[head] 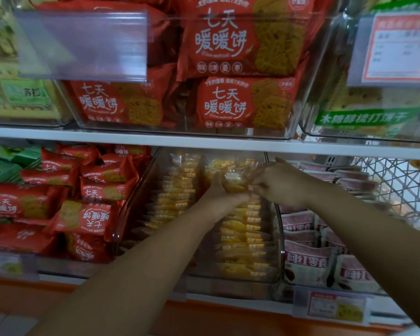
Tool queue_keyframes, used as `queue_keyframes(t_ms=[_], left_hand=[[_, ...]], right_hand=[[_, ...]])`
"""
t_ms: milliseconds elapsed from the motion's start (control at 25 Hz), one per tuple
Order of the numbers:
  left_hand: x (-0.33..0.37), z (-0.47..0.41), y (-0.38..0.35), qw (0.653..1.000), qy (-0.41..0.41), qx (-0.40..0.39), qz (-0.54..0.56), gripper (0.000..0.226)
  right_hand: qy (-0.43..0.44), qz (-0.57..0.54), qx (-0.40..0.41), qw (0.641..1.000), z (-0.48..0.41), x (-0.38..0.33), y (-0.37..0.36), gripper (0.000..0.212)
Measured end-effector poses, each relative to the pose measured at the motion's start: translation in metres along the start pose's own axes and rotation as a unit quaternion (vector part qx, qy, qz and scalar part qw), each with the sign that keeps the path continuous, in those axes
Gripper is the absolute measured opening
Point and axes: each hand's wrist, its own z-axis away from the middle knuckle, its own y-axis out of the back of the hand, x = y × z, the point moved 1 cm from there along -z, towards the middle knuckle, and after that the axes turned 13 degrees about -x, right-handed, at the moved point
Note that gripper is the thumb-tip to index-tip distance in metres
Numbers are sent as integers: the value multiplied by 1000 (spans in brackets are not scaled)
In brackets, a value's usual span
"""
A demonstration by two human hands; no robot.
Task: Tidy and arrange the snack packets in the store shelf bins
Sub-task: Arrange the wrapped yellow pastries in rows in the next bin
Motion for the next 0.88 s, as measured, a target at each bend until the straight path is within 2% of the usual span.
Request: queue_keyframes(t_ms=[120,160,200,240,320,400,480,560,640,720,880], left_hand=[[-1,0,0,1000,5,-20,-9,100],[-4,0,2,1000,7,-25,-17,100],[-6,1,2,999,8,-32,-24,104],[-7,2,2,999,11,-36,-25,109],[-5,6,4,999,5,-34,-12,108],[8,7,16,999,-29,-5,-11,88],[22,6,39,993,-80,46,-77,59],[30,0,60,958,-105,99,-250,41],[26,-14,72,893,-87,115,-427,34],[22,-26,74,852,-63,120,-505,28],[26,-39,68,795,-50,163,-582,23]], right_hand=[[15,-36,49,998,5,0,0,15],[21,-62,69,995,5,-1,0,17],[17,-74,69,995,3,-2,1,27],[15,-75,53,996,1,-3,1,35],[24,-67,28,997,-4,-5,1,36],[42,-80,41,995,-5,-4,-1,32],[31,-100,45,994,-4,-2,-3,31],[20,-111,45,993,-4,-1,-7,33],[21,-128,52,990,-3,-3,-9,35],[16,-147,54,988,1,-4,-12,33],[16,-170,68,983,5,-6,-13,33]])
